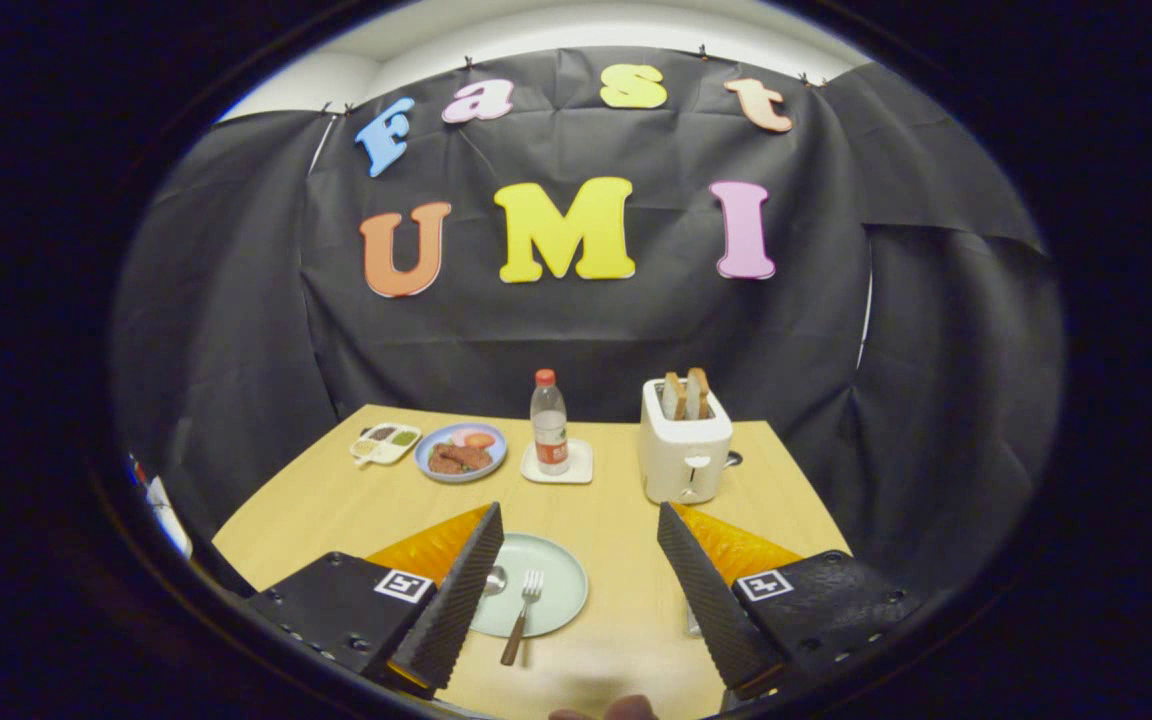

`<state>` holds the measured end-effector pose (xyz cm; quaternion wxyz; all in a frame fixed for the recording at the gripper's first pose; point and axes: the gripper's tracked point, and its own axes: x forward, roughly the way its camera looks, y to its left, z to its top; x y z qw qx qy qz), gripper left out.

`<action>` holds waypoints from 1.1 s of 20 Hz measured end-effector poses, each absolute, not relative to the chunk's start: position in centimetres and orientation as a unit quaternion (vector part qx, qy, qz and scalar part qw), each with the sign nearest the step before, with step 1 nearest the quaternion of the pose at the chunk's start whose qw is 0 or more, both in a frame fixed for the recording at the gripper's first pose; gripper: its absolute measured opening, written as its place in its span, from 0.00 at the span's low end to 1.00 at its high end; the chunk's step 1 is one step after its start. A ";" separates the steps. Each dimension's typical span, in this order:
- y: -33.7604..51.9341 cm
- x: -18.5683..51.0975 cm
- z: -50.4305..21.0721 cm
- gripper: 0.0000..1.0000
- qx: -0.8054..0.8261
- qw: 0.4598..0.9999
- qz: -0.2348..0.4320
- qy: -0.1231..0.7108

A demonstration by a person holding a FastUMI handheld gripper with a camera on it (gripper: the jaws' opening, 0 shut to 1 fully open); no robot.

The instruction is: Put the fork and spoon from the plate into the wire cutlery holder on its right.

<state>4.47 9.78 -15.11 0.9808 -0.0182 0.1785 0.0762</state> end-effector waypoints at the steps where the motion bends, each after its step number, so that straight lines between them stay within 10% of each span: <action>1: 10.3 4.7 -16.4 0.94 -0.020 0.978 0.078 0.193; 14: 16.1 7.1 -33.6 0.95 -0.050 0.929 0.085 0.356; 22: 16.7 8.2 -39.8 0.66 -0.047 0.904 0.063 0.421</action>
